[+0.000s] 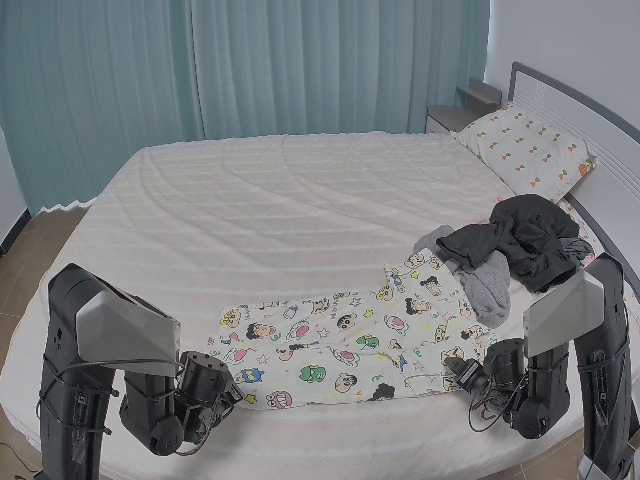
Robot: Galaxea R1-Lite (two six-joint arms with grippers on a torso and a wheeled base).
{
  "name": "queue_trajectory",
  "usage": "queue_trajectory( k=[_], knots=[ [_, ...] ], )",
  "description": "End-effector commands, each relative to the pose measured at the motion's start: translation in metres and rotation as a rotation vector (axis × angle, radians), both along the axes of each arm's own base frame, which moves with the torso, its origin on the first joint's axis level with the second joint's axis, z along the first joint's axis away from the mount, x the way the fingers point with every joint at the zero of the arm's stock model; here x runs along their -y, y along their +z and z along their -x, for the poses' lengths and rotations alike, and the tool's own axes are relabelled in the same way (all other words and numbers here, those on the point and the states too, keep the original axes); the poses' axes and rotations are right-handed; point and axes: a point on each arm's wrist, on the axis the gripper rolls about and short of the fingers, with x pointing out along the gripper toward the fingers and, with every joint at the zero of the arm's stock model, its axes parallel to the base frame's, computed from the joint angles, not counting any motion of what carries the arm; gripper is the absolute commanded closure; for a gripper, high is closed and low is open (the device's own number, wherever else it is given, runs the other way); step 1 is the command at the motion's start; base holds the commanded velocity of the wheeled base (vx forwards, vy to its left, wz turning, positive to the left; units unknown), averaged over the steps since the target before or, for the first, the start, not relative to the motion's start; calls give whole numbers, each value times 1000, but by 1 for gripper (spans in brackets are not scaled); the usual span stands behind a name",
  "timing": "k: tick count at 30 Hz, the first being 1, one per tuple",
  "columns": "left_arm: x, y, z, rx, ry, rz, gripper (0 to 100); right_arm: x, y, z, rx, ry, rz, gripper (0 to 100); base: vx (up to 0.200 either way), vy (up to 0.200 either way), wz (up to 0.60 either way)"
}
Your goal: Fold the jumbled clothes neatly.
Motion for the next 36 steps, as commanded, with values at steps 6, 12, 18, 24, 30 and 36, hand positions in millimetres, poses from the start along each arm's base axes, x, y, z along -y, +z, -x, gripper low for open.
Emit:
queue_trajectory(
  k=[6,12,18,24,30,36],
  knots=[
    [0,2,0,5,1,5,100,-1,-8,-14,-1,-2,27,0,0,0,0],
    [0,2,0,5,1,5,100,-1,-10,-17,3,-3,44,100,0,0,0],
    [0,2,0,3,-2,4,100,-2,-9,-16,9,-5,47,100,0,0,0],
    [-1,2,4,-6,-6,-6,100,-2,-4,-7,13,-15,67,100,0,0,0],
    [-2,4,13,-25,-25,-27,100,-3,3,8,4,18,78,100,0,0,0],
    [-4,9,16,-18,-37,-37,100,-1,14,14,11,41,92,100,0,0,0]
  ],
)
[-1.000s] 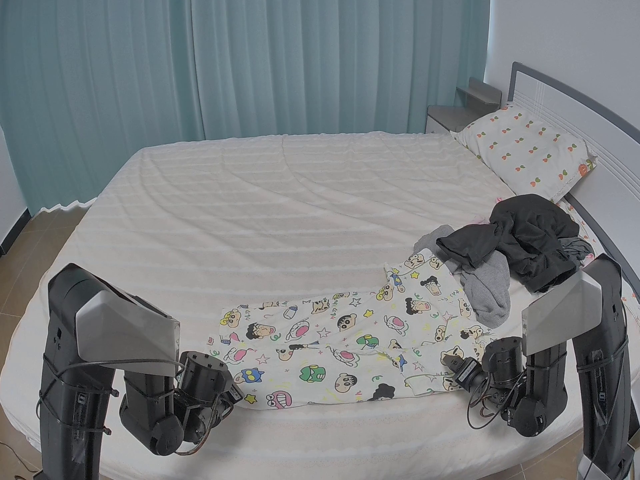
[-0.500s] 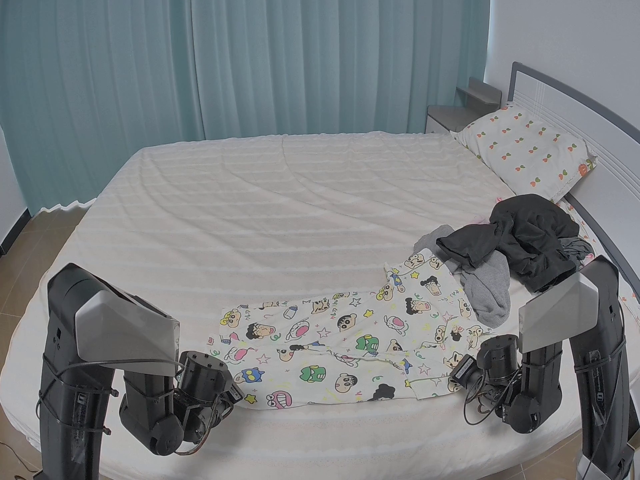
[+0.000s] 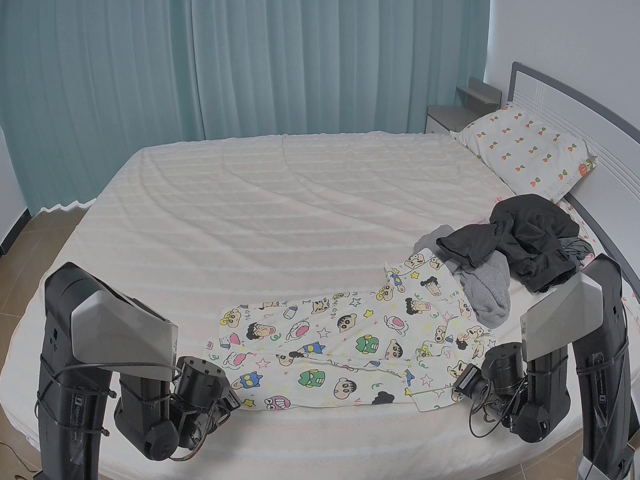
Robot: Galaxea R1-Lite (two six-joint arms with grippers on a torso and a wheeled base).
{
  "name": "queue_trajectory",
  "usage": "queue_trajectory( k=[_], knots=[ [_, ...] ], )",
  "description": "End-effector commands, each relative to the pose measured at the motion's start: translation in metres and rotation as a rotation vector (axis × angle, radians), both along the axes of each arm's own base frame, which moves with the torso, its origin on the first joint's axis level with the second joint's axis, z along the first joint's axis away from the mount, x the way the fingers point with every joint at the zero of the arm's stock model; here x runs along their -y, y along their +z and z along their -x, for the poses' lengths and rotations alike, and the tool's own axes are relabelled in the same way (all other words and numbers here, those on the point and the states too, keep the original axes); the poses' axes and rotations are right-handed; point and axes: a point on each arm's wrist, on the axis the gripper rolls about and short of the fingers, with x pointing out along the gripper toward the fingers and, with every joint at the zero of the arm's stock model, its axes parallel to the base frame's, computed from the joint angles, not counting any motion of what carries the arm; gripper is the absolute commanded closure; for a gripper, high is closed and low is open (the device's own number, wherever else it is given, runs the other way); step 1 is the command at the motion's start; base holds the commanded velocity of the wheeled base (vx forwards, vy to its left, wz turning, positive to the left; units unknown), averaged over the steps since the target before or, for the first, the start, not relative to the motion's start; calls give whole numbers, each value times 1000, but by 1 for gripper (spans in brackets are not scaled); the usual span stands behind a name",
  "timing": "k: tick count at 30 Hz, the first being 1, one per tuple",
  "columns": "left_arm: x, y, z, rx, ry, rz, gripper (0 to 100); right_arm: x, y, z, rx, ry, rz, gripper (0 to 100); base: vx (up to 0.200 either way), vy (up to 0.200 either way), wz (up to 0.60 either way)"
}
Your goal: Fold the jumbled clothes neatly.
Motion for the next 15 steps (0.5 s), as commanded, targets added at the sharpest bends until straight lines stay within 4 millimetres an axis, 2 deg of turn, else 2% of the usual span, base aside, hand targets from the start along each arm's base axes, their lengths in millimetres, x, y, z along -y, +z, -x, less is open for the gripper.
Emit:
queue_trajectory(
  k=[1,4,15],
  knots=[
    [-1,6,2,10,-8,-4,100,1,14,4,28,14,-2,100,0,0,0],
    [-2,10,5,13,-27,-22,100,3,23,10,31,23,-1,100,0,0,0],
    [-13,19,25,-29,-51,-66,100,6,34,35,-17,73,5,100,0,0,0]
  ],
)
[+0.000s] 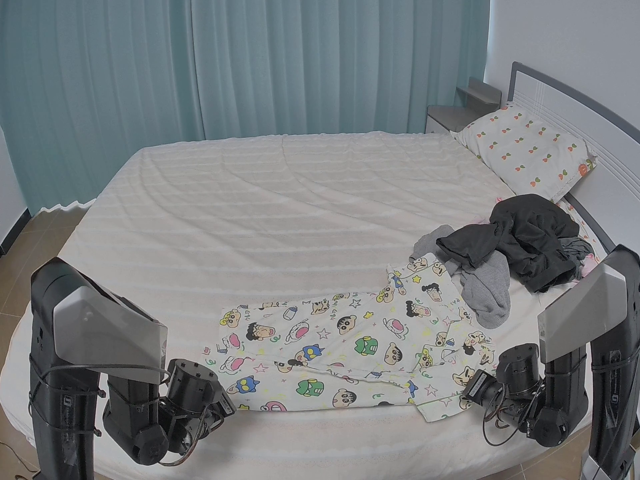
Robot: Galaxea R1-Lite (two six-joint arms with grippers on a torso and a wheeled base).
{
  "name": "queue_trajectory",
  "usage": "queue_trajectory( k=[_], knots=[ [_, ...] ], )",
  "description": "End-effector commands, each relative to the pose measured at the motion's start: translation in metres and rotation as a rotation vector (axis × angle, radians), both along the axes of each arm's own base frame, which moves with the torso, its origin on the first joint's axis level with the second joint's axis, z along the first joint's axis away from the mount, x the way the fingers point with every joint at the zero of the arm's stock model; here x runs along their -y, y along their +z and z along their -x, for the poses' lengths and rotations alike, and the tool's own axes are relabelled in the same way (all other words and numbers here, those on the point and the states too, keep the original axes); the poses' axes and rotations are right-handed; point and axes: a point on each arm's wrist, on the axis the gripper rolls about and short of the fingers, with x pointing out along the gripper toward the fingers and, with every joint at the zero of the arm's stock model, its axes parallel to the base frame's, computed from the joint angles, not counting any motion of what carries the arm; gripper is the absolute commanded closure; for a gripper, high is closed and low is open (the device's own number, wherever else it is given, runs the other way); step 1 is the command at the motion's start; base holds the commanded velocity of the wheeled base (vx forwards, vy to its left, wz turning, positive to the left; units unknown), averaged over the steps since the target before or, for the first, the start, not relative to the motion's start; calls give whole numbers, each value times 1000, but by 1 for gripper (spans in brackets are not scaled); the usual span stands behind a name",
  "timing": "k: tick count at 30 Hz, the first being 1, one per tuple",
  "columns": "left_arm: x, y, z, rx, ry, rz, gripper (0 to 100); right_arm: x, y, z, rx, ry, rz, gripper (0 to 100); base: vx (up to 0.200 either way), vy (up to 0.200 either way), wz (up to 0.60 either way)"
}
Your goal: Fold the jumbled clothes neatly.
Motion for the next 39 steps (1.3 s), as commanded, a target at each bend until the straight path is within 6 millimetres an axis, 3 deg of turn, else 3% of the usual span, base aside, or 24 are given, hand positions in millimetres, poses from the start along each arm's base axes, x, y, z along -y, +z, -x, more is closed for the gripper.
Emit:
queue_trajectory(
  k=[1,11,29,30,31,39],
  knots=[
    [-5,9,10,-8,-6,-9,100,-1,12,9,20,24,-2,100,0,0,0],
    [-12,9,35,-80,-33,-46,100,-4,13,23,-17,66,19,100,0,0,0],
    [-17,8,49,-136,-45,-72,100,-11,9,39,-135,128,72,100,0,0,0],
    [-17,8,49,-136,-45,-72,0,-11,9,39,-135,128,72,100,0,0,0],
    [-17,7,49,-140,-46,-73,0,-12,8,39,-133,132,72,0,0,0,0],
    [-20,12,46,-114,-23,-56,0,-6,15,36,-118,104,72,0,0,0,0]
  ],
)
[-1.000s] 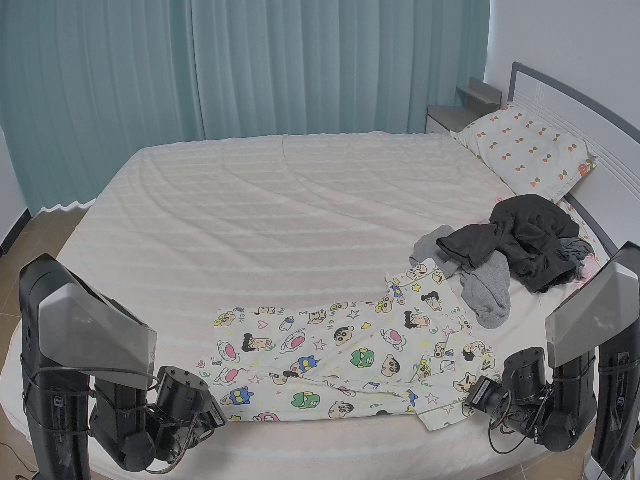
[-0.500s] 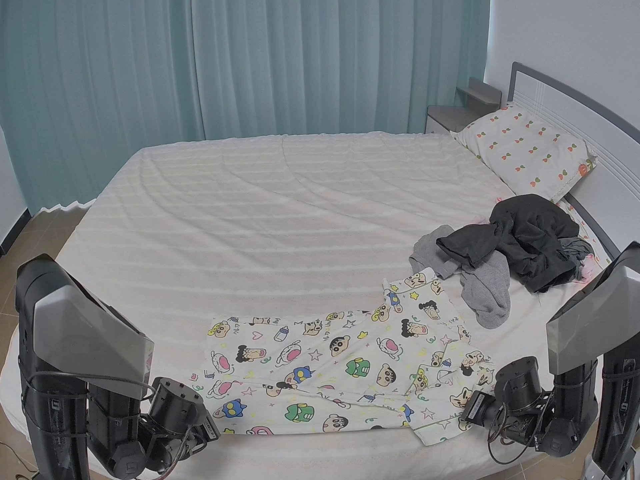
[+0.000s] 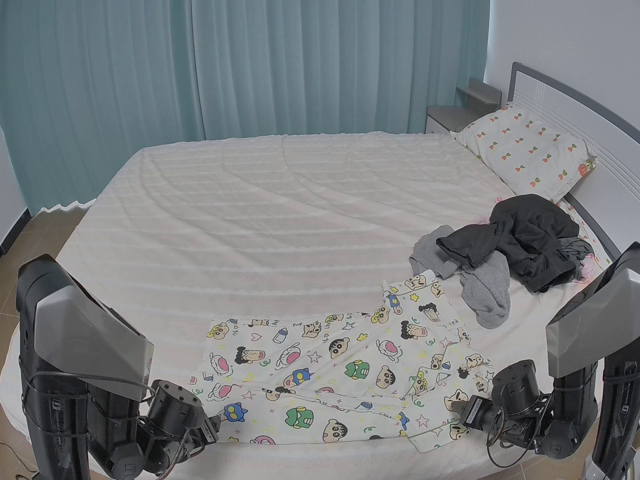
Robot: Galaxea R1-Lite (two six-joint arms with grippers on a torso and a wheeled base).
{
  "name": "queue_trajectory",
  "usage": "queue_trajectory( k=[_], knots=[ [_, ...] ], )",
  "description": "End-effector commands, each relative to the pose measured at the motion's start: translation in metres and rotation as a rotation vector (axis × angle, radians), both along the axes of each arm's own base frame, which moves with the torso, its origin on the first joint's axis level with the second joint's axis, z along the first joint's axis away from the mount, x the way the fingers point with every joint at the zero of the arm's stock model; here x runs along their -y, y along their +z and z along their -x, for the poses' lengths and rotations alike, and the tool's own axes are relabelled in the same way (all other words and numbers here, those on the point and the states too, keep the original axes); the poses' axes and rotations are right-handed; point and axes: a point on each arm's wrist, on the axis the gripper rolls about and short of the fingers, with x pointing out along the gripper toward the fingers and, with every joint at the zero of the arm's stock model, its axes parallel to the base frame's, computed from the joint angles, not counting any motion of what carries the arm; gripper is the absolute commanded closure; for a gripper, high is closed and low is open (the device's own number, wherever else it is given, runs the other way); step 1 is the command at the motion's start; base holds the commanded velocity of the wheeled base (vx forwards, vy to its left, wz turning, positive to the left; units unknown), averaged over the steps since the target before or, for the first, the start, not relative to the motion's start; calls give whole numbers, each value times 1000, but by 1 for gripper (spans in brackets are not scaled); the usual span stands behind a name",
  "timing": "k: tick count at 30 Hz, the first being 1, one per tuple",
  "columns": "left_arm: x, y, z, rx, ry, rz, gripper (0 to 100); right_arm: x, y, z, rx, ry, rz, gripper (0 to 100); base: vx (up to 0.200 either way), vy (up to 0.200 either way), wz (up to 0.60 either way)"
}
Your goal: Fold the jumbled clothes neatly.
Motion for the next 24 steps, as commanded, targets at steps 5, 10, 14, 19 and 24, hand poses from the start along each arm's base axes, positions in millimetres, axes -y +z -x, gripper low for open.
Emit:
queue_trajectory(
  k=[5,10,14,19,24],
  knots=[
    [-16,26,-10,100,62,107,0,17,19,6,-19,-42,27,0,0,0,0],
    [-30,46,-15,149,50,255,0,34,45,10,28,-41,61,0,0,0,0],
    [-43,54,-20,155,20,379,0,46,62,10,90,9,35,0,0,0,0],
    [-60,56,-25,123,-45,549,0,43,70,3,114,136,-73,0,0,0,0],
    [-72,56,-27,90,-122,705,0,36,58,-38,121,212,-81,0,0,0,0]
  ],
)
